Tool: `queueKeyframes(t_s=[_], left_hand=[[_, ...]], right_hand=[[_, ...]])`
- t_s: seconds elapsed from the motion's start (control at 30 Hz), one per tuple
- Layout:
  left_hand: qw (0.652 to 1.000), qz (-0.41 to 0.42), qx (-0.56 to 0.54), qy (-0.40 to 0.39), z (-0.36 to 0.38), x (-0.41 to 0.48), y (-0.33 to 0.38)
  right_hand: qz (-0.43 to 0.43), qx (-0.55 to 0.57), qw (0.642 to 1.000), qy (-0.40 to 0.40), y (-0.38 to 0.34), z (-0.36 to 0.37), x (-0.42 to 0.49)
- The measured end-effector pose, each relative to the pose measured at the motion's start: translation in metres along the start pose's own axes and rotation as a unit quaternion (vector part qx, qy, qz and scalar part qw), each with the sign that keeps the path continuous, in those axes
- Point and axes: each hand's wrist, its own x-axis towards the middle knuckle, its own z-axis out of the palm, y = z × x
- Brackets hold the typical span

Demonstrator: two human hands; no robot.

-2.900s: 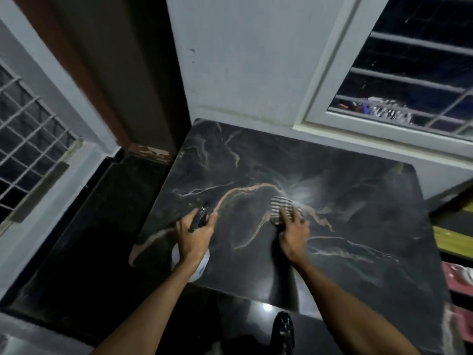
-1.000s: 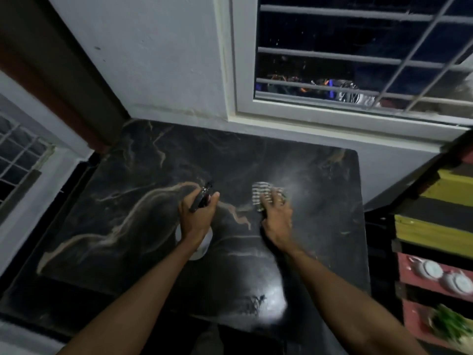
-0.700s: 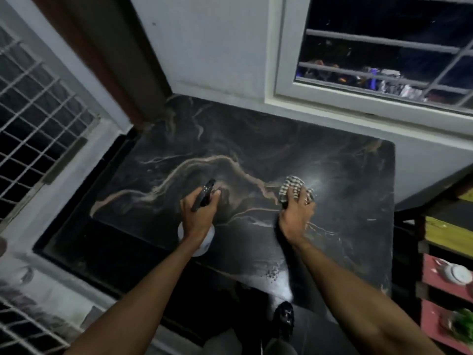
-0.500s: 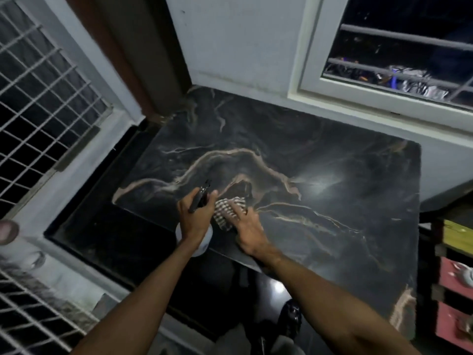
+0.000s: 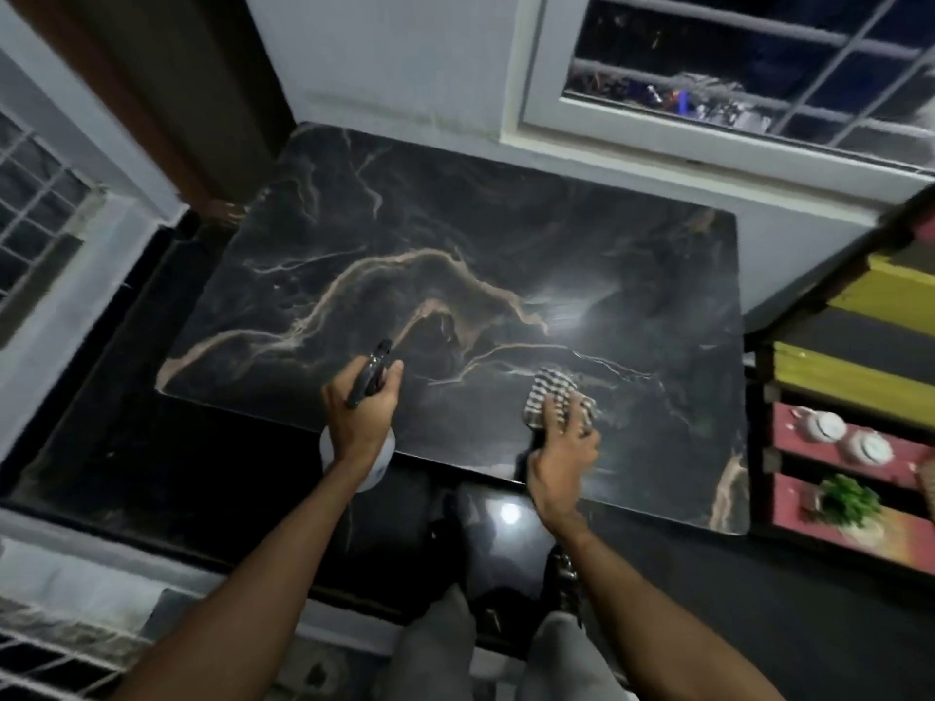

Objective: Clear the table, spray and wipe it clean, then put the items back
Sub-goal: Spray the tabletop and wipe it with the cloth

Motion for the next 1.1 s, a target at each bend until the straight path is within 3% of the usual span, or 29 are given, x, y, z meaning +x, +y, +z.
queueKeyframes(t_s=[0.1, 0.13, 0.2, 0.27, 0.33, 0.4, 0.5, 0.53, 0.63, 0.67, 0.83, 1.0, 1.1], left_hand=[[0.999, 0.025, 0.004, -0.037, 0.034, -0.016, 0.022], [0.998, 0.039, 0.009, -0.046, 0.044, -0.021, 0.03], [0.996, 0.057, 0.003, -0.067, 0.067, -0.033, 0.045], [0.995, 0.054, -0.016, -0.085, 0.086, -0.051, 0.062], [0.994, 0.053, -0.025, -0.095, 0.105, -0.064, 0.075], [0.992, 0.056, -0.034, -0.112, 0.124, -0.08, 0.087], [0.987, 0.083, -0.031, -0.133, 0.151, -0.105, 0.106], [0.986, 0.091, -0.03, -0.137, 0.162, -0.115, 0.115], [0.984, 0.099, -0.036, -0.142, 0.187, -0.137, 0.138], [0.985, 0.096, -0.038, -0.141, 0.2, -0.145, 0.148], [0.987, 0.07, -0.045, -0.14, 0.234, -0.159, 0.174], [0.989, 0.057, -0.035, -0.135, 0.258, -0.15, 0.187], [0.99, 0.06, -0.019, -0.126, 0.265, -0.136, 0.187]], right_hand=[[-0.214, -0.01, 0.973, -0.08, -0.002, 0.013, -0.026], [-0.249, -0.022, 0.963, -0.099, 0.012, 0.01, -0.029], [-0.169, -0.025, 0.983, -0.073, 0.062, -0.017, -0.021], [0.005, 0.0, 1.0, -0.002, 0.123, -0.051, -0.012], [0.131, 0.024, 0.99, 0.047, 0.153, -0.071, -0.007], [0.081, 0.023, 0.996, 0.031, 0.151, -0.071, -0.013], [-0.119, -0.011, 0.99, -0.079, 0.175, -0.072, -0.027], [-0.127, -0.008, 0.988, -0.086, 0.196, -0.082, -0.02], [0.014, 0.026, 0.999, -0.043, 0.251, -0.112, 0.009], [0.026, 0.023, 0.999, -0.036, 0.263, -0.12, 0.013], [-0.113, 0.023, 0.987, -0.108, 0.278, -0.116, 0.005], [-0.042, 0.036, 0.993, -0.102, 0.257, -0.134, 0.106], [-0.119, 0.057, 0.983, -0.13, 0.24, -0.117, 0.081]])
